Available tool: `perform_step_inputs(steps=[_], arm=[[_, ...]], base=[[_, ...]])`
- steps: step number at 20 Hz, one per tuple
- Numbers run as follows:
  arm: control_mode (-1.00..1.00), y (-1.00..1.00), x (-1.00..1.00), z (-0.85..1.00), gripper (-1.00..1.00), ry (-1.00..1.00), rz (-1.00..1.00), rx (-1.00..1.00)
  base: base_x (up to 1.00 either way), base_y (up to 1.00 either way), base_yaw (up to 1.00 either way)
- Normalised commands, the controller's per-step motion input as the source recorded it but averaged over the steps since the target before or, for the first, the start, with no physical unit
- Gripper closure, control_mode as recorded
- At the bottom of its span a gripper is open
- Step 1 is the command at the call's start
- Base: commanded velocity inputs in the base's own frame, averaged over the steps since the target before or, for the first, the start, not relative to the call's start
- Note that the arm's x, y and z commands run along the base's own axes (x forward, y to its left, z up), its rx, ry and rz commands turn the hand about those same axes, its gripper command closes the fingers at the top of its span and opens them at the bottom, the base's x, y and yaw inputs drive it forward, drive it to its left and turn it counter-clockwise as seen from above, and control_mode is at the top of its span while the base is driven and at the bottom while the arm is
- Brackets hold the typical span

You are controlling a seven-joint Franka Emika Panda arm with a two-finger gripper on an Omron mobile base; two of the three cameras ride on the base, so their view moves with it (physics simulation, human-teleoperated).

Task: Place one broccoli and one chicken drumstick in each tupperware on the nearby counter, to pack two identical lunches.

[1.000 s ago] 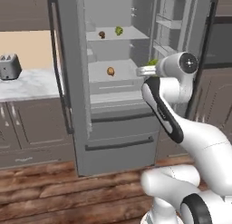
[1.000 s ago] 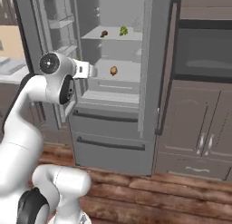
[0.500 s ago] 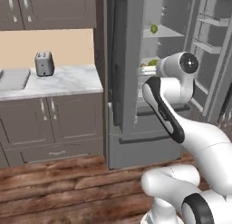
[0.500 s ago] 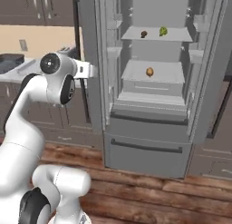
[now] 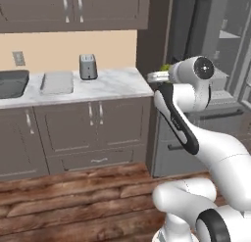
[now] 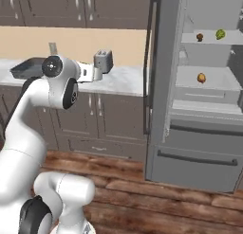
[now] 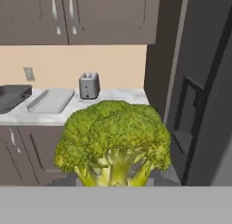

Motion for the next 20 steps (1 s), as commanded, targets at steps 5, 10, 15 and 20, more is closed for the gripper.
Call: perform_step_inputs(steps=[5, 10, 15, 20], arm=[[1.0, 0.0, 0.0, 0.0, 1.0, 0.0, 0.0, 0.0], [1.0, 0.0, 0.0, 0.0, 1.0, 0.0, 0.0, 0.0], [1.0, 0.0, 0.0, 0.0, 1.0, 0.0, 0.0, 0.0], [1.0, 0.0, 0.0, 0.0, 1.0, 0.0, 0.0, 0.0]], base=[[0.0, 1.0, 0.0], [0.09, 1.0, 0.0], [0.31, 1.0, 0.0], [0.66, 0.84, -0.03]])
